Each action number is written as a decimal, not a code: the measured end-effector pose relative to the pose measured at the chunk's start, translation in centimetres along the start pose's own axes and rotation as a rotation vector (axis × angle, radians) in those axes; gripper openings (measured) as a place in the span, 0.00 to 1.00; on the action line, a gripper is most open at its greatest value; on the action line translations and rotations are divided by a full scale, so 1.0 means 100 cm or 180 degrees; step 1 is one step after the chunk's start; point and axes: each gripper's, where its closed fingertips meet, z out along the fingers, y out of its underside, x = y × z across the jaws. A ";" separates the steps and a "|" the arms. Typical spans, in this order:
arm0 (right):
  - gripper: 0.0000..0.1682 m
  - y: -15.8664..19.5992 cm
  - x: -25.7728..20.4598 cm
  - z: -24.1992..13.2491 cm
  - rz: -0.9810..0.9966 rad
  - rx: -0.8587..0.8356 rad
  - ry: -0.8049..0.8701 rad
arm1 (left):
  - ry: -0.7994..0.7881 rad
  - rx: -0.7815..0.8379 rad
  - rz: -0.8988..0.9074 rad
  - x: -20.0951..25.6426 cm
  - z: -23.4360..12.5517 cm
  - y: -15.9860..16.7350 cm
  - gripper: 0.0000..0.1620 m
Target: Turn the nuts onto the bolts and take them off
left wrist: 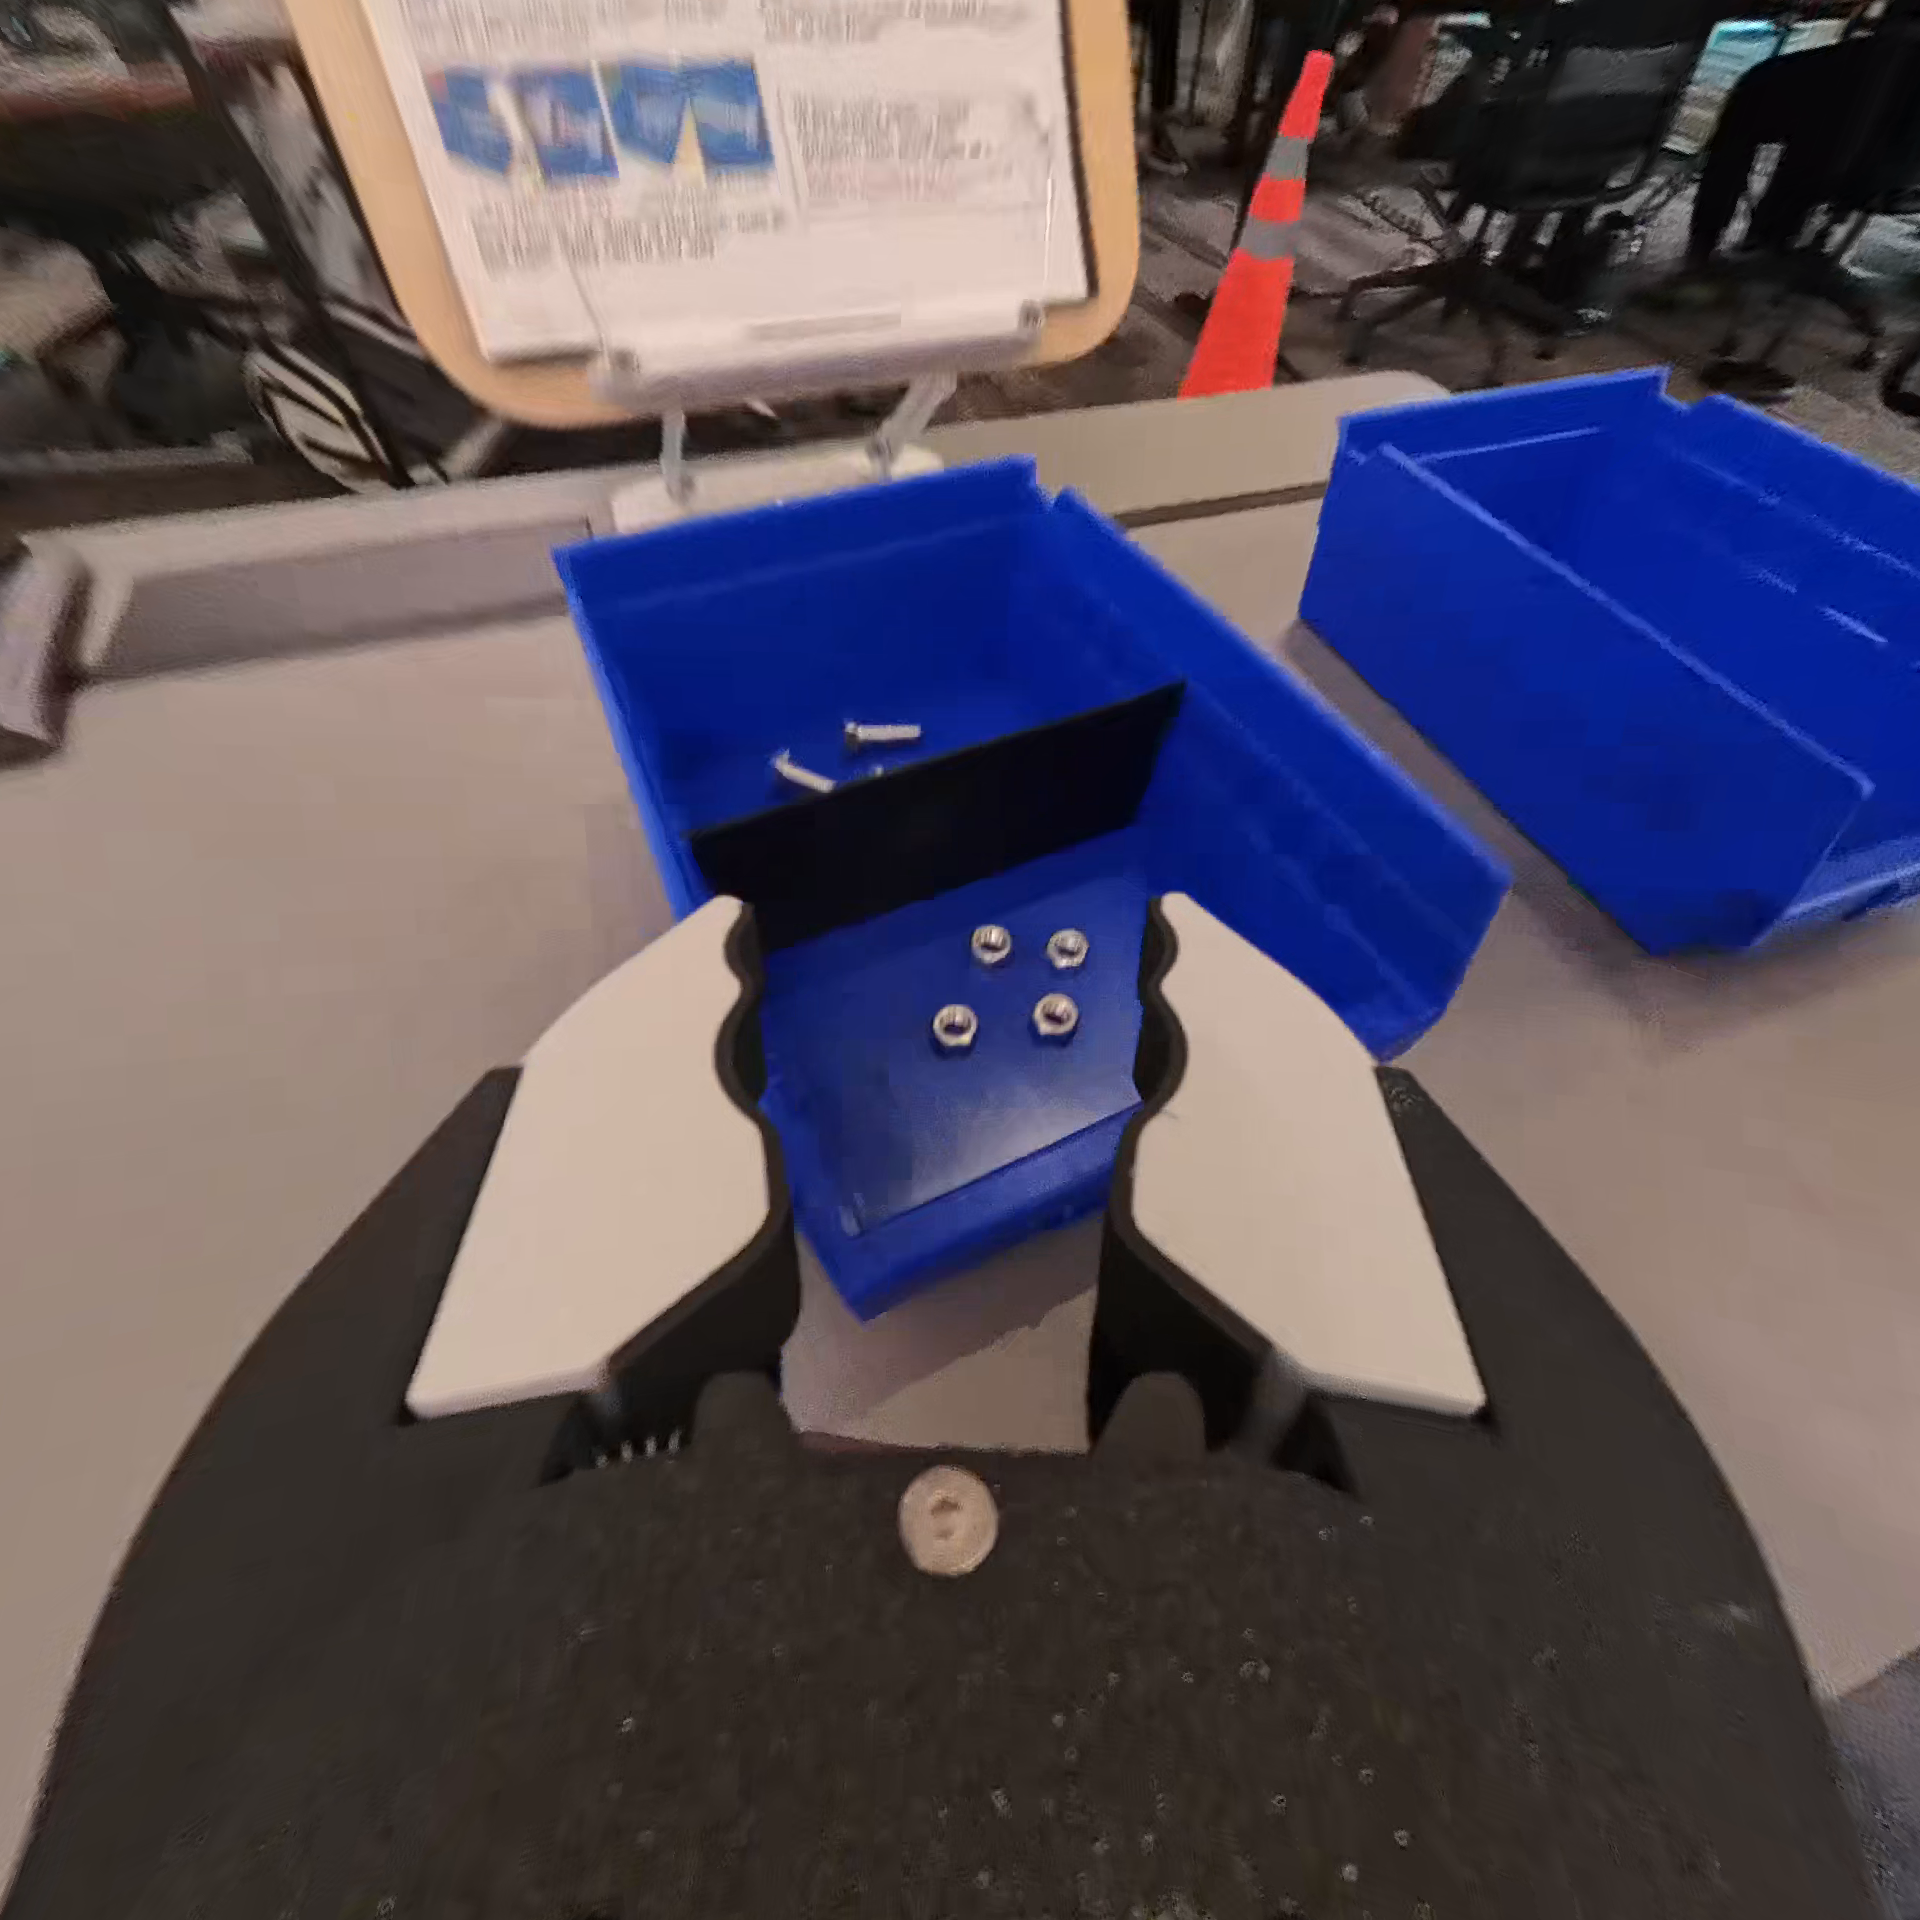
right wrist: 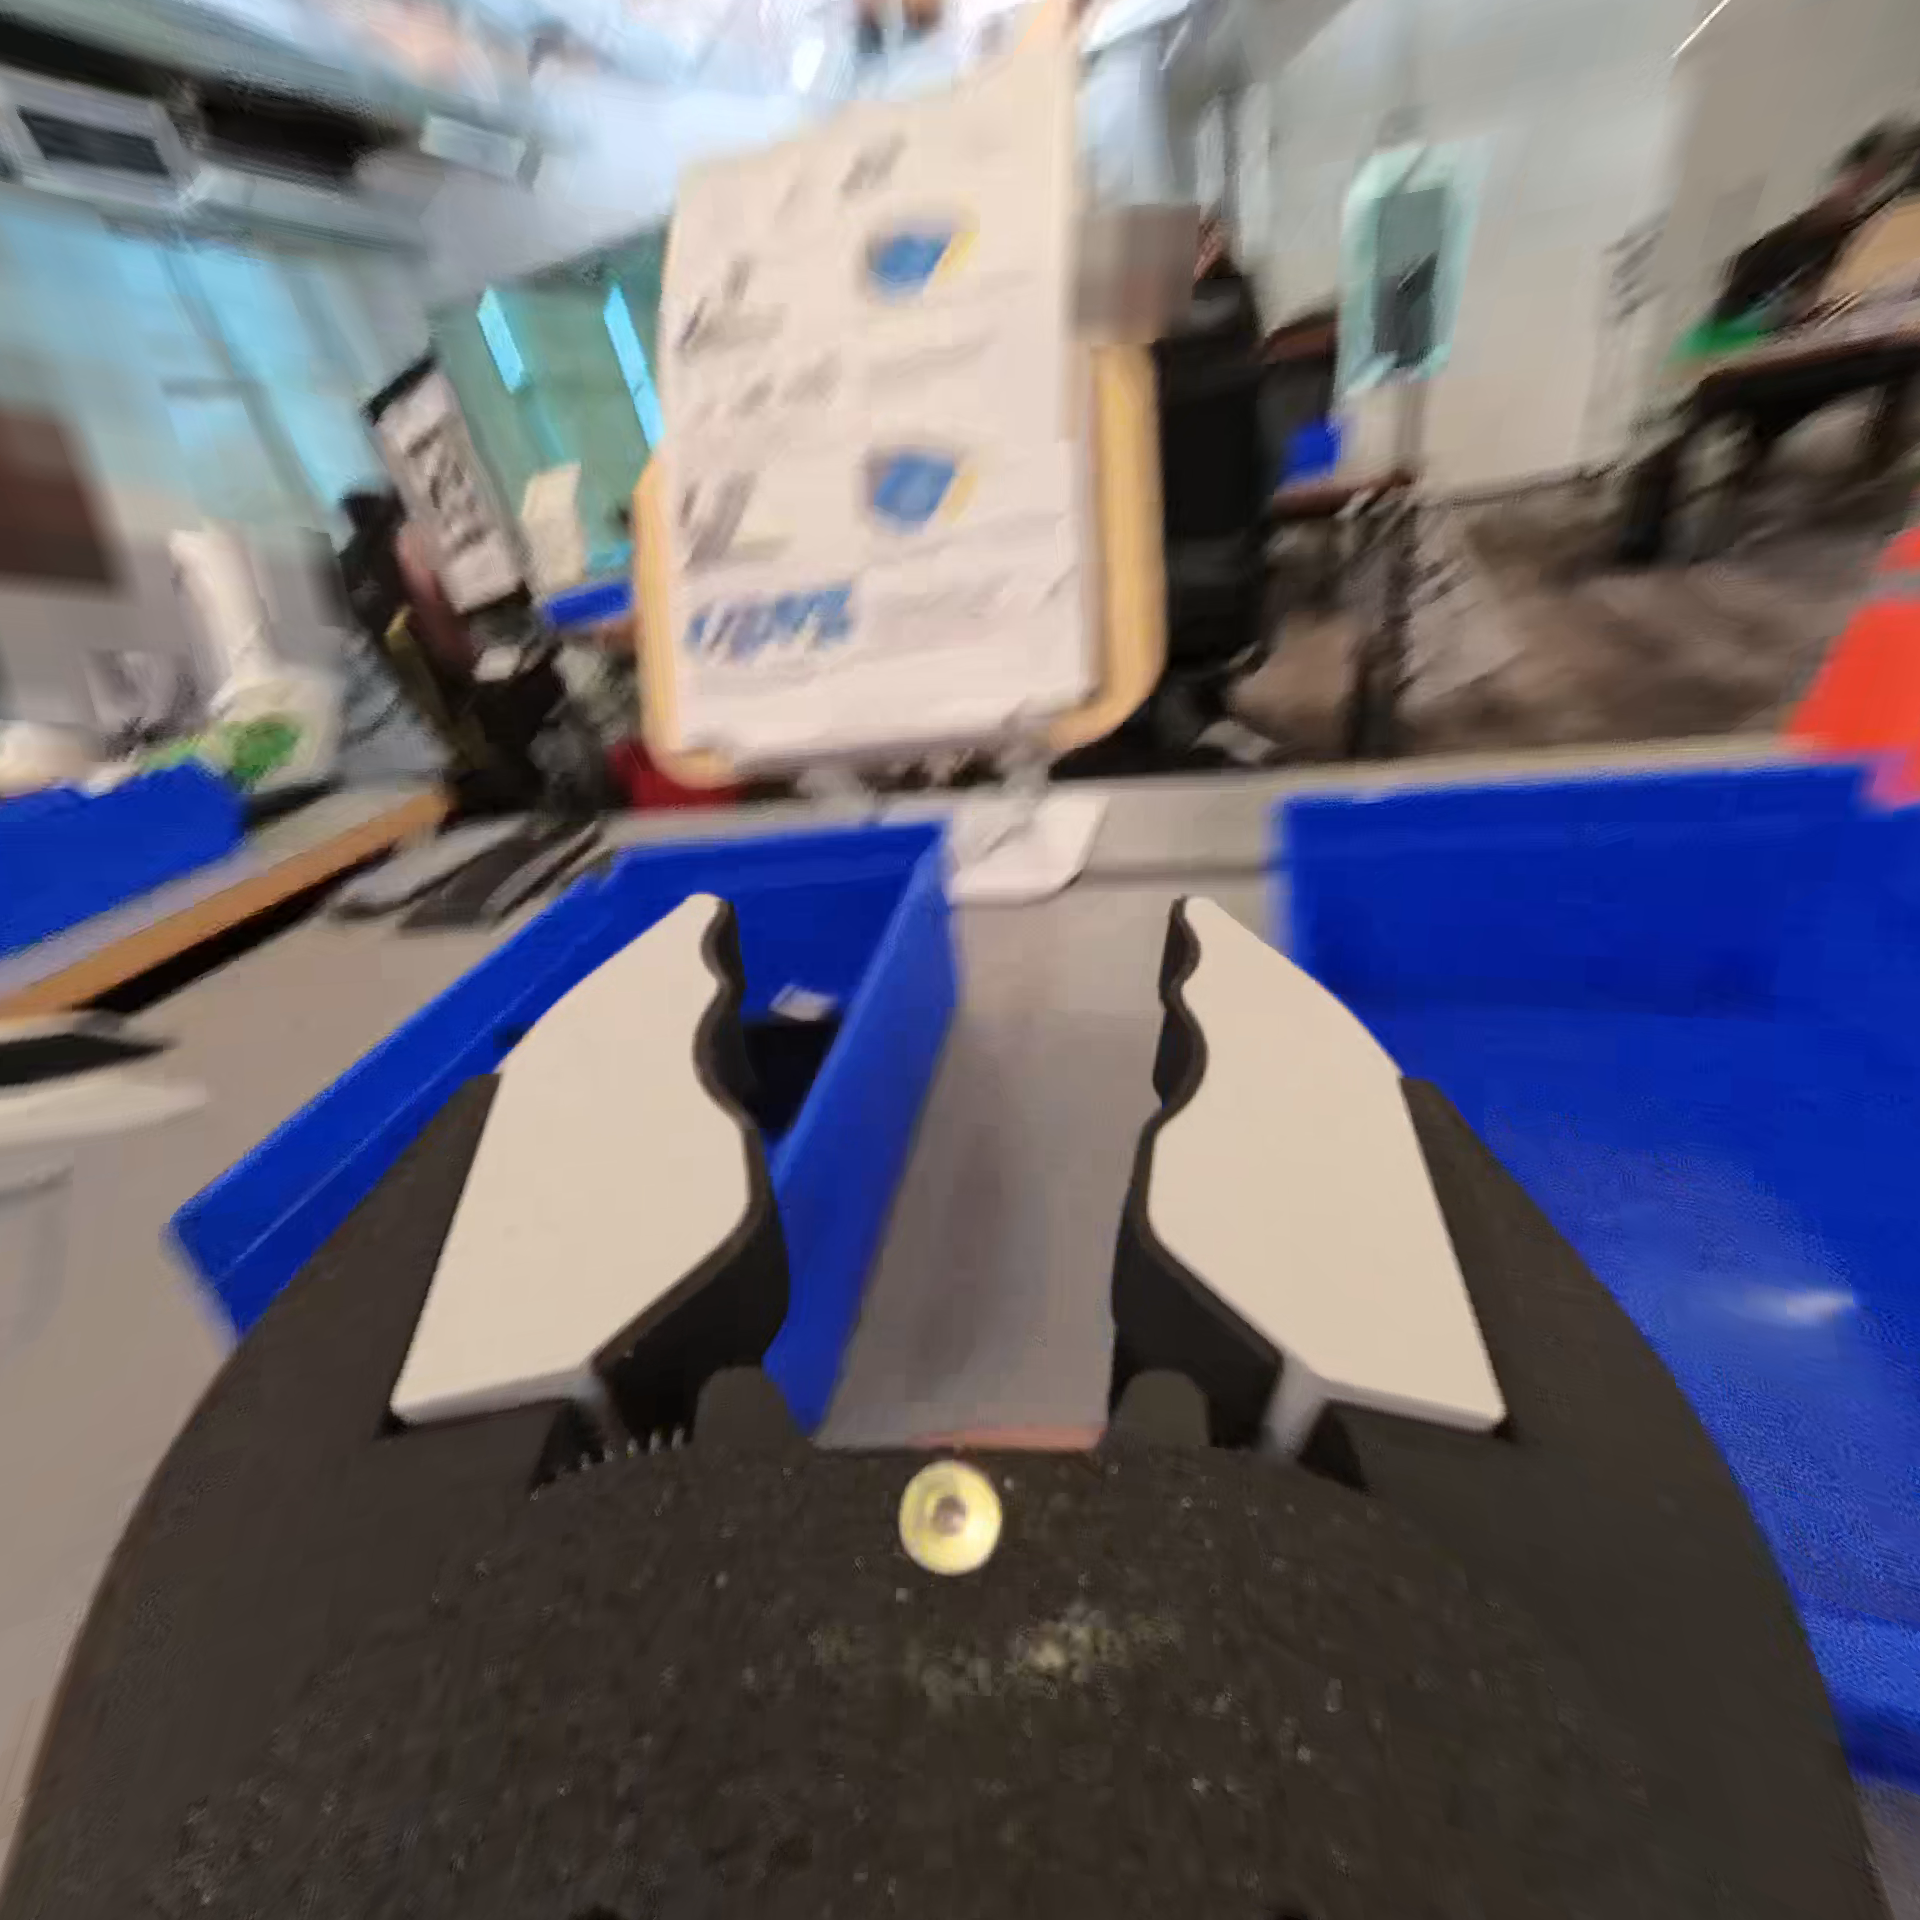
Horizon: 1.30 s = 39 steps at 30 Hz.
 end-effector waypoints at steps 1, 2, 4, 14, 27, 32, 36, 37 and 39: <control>0.46 0.031 -0.026 0.013 -0.0003 -0.0277 -0.0122 | 0.0031 -0.0094 -0.0050 -0.010 0.005 0.010 0.42; 0.49 0.061 -0.042 0.023 -0.0047 -0.0538 -0.0128 | -0.0068 -0.0201 -0.0091 -0.024 0.011 0.019 0.43; 0.48 0.107 -0.058 0.035 -0.0150 -0.0955 -0.0003 | -0.0168 -0.0299 -0.0133 -0.040 0.023 0.034 0.43; 0.02 0.140 -0.062 0.047 -0.0419 -0.1332 0.0383 | -0.0487 -0.0545 -0.0081 -0.069 0.051 0.063 0.03; 0.04 0.134 -0.242 0.102 -0.0634 -0.0907 0.0084 | -0.0667 -0.0247 -0.0248 -0.240 -0.019 0.047 0.02; 0.04 0.162 -0.294 0.121 -0.0674 -0.0938 0.0057 | -0.0788 -0.0254 -0.0240 -0.298 -0.033 0.070 0.02; 0.04 0.185 -0.306 0.128 -0.0588 -0.0987 0.0116 | -0.0775 -0.0351 -0.0073 -0.319 -0.025 0.083 0.03; 0.04 0.188 -0.307 0.129 -0.0565 -0.1030 0.0112 | -0.0753 -0.0306 -0.0078 -0.323 -0.021 0.086 0.03; 0.04 0.189 -0.306 0.132 -0.0414 -0.1055 0.0094 | -0.0563 -0.0100 -0.0386 -0.323 -0.018 0.085 0.03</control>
